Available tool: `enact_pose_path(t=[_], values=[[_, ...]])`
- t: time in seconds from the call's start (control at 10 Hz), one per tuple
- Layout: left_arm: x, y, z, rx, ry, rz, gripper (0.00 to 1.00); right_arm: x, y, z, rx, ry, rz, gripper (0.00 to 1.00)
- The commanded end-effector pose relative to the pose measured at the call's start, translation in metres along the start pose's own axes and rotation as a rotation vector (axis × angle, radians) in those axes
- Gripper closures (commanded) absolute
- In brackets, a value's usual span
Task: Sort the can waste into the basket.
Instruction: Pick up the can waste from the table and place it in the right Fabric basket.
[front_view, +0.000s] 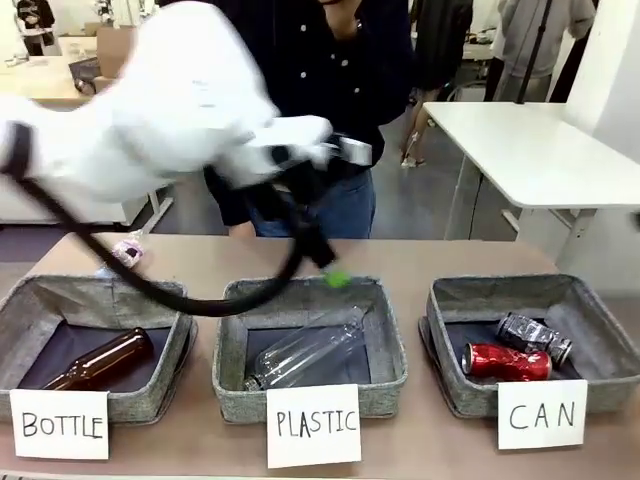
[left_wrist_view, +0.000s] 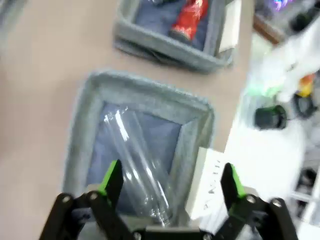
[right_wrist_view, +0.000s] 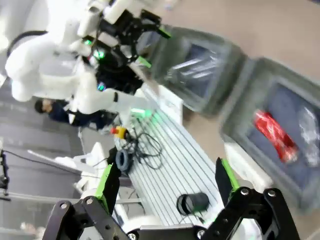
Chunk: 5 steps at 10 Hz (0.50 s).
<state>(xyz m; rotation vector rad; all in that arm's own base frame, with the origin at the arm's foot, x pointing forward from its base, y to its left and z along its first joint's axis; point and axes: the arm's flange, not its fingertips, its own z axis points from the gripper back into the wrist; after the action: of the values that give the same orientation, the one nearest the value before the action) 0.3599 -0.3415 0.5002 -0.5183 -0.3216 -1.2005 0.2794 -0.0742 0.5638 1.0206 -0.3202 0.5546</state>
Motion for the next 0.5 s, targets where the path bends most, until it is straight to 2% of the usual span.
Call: enact_pose_path(t=[0.0,0.1,0.2,0.3,0.4], values=[[-0.101,-0.027,0.079,0.096,-0.200,0.177,0.00,0.042,0.006,-0.074,0.112,0.047,0.060,0.00],[-0.137,-0.028,0.112,0.109,-0.315,0.266,0.00,0.055,0.015,-0.109,0.152,0.058,0.069,0.00],[-0.172,-0.022,0.141,0.063,-0.411,0.368,0.00,0.062,0.022,-0.135,0.194,0.044,0.037,0.00],[-0.206,-0.009,0.160,-0.071,-0.445,0.406,0.00,0.068,0.023,-0.145,0.250,-0.034,-0.021,0.00],[-0.236,0.009,0.172,-0.229,-0.484,0.431,0.00,0.078,0.018,-0.142,0.264,-0.206,-0.265,0.00]])
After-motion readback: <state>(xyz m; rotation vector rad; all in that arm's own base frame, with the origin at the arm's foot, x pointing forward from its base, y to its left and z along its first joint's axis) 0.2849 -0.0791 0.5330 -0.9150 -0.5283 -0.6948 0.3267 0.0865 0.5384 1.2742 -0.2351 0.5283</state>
